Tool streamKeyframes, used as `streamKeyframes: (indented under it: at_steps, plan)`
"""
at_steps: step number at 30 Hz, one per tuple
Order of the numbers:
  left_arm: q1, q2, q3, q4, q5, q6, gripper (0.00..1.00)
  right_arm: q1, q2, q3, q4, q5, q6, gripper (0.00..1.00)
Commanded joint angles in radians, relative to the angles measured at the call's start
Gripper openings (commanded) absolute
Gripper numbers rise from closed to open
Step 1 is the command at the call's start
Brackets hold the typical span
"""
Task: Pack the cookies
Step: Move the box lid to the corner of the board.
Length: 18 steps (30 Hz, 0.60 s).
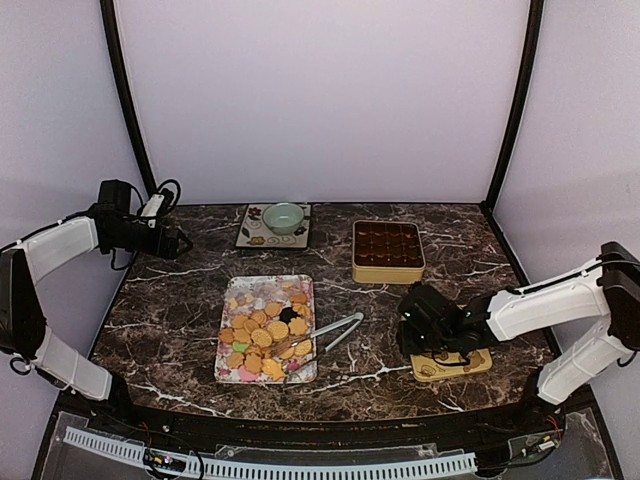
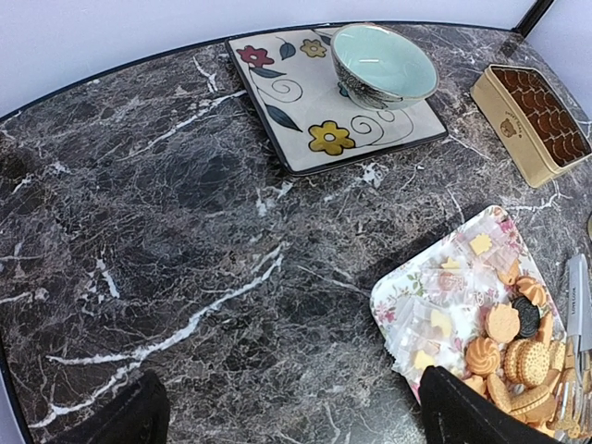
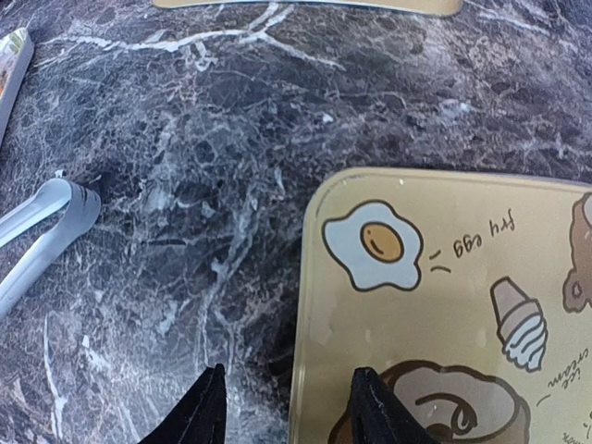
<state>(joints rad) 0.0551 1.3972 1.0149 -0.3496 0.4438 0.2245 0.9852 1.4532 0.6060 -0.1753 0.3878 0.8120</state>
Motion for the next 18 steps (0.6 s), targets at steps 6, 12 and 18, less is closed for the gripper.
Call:
streamKeyframes:
  at_steps: [6, 12, 18]
  plan:
    - [0.006, 0.004, 0.048, -0.023, 0.033, 0.016, 0.96, 0.01, -0.066, -0.057, -0.112, -0.011, 0.066, 0.47]
    - [0.006, 0.006, 0.05, -0.022, 0.042, 0.008, 0.96, 0.056, -0.06, 0.127, -0.137, -0.021, -0.041, 0.28]
    - [0.005, -0.002, 0.047, -0.034, 0.04, 0.014, 0.96, 0.097, 0.032, 0.169, -0.108, -0.06, -0.039, 0.07]
